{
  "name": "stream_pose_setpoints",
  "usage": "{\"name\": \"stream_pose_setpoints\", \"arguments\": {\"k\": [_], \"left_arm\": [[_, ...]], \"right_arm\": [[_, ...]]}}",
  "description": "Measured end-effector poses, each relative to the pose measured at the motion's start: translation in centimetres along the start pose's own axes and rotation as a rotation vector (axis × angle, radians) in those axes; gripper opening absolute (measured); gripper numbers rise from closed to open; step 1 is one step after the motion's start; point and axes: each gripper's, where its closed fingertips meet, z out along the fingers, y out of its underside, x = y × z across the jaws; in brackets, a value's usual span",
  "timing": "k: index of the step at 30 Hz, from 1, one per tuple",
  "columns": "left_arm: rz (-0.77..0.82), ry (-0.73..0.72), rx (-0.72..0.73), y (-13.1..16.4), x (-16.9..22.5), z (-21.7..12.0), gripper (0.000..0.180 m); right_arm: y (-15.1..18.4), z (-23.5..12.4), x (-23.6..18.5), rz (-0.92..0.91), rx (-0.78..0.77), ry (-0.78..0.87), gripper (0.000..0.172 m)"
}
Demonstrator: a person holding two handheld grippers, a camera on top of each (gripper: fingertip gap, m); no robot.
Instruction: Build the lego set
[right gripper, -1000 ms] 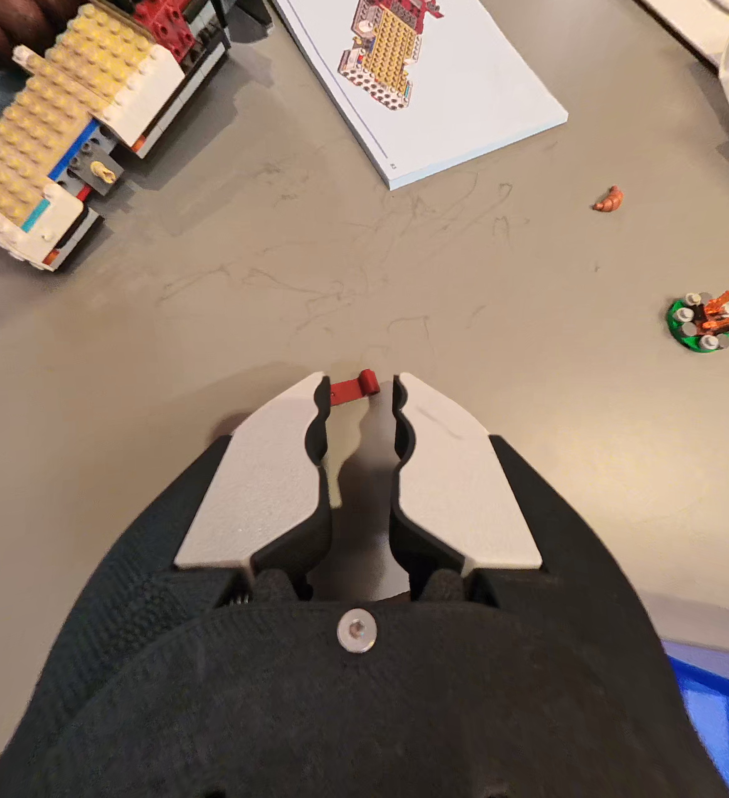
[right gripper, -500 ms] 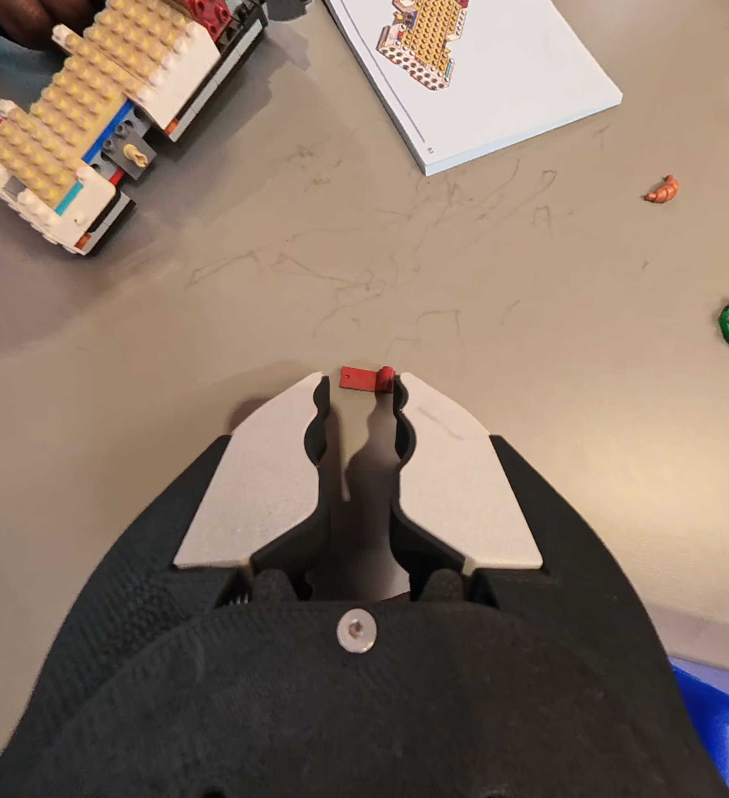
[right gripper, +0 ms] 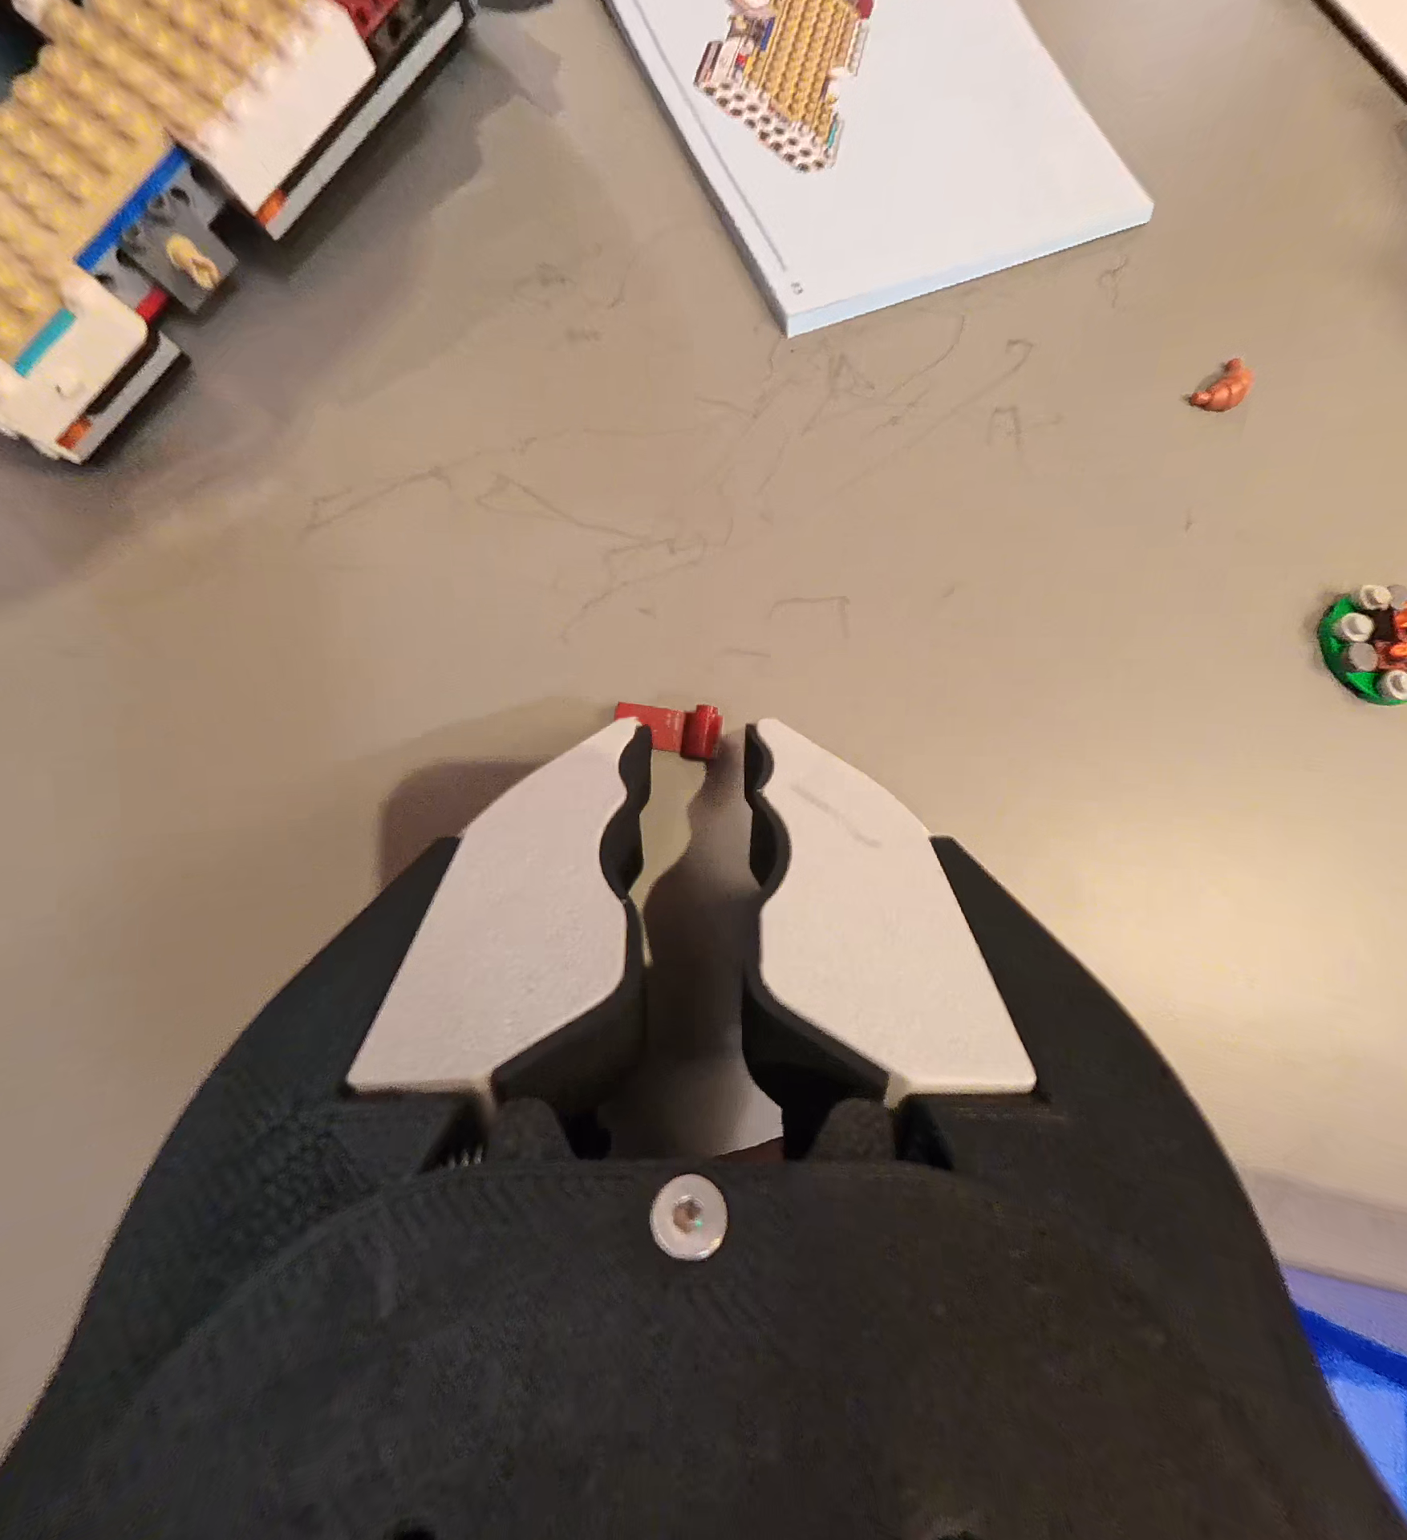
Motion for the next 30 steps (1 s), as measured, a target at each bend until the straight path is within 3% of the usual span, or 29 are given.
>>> {"name": "stream_pose_setpoints", "arguments": {"k": [9,16,30], "left_arm": [[0.004,-0.003,0.0,0.0,0.0,0.0,0.052],[0.006,-0.002,-0.002,0.0,0.0,0.1,0.052],[0.007,0.0,-0.005,0.0,0.0,0.1,0.052]], "right_arm": [[0.0,0.2,-0.3,-0.018,-0.008,-0.025,0.025],[-1.2,-0.2,1.2,0.043,0.076,-0.108,0.024],[-0.3,0.4,0.7,0.036,0.001,-0.227,0.019]]}}
